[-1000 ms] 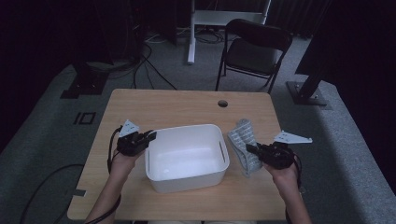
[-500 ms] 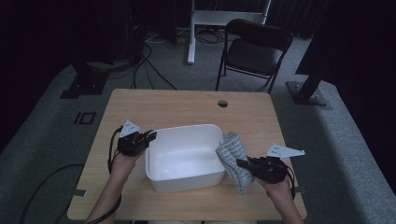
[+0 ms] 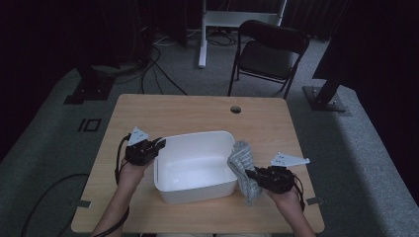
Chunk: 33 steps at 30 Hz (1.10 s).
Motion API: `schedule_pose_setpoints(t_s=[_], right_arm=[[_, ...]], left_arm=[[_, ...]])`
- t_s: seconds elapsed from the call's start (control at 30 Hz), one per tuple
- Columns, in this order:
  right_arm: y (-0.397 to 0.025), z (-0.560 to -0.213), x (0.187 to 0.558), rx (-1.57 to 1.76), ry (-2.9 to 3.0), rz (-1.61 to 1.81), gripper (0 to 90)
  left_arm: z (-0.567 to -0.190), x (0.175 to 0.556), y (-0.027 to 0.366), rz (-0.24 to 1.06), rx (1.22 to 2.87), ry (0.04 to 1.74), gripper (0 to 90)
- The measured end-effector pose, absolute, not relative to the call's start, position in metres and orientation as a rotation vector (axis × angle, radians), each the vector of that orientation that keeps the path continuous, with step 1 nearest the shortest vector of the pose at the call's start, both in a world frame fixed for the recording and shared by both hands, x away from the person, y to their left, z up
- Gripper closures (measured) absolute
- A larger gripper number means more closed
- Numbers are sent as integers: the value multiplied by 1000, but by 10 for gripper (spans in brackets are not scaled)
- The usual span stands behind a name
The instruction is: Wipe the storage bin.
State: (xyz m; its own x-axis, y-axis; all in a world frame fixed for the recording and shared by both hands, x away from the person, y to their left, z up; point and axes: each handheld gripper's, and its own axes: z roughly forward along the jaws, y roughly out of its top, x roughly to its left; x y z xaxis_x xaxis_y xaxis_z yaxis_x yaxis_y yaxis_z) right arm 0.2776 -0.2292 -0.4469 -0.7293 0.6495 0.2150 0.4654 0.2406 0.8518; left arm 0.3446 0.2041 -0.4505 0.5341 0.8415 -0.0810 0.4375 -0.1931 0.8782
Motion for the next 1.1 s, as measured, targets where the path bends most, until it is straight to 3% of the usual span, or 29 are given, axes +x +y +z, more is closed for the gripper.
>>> schedule_pose_setpoints(t_s=[0.7, 1.1], right_arm=[[-224, -461, 288, 1112, 2370, 1418, 783], [-228, -436, 293, 1060, 2283, 1500, 782]], left_arm=[[-451, 346, 205, 514, 1814, 1054, 786], [-451, 346, 205, 517, 1824, 1050, 786]])
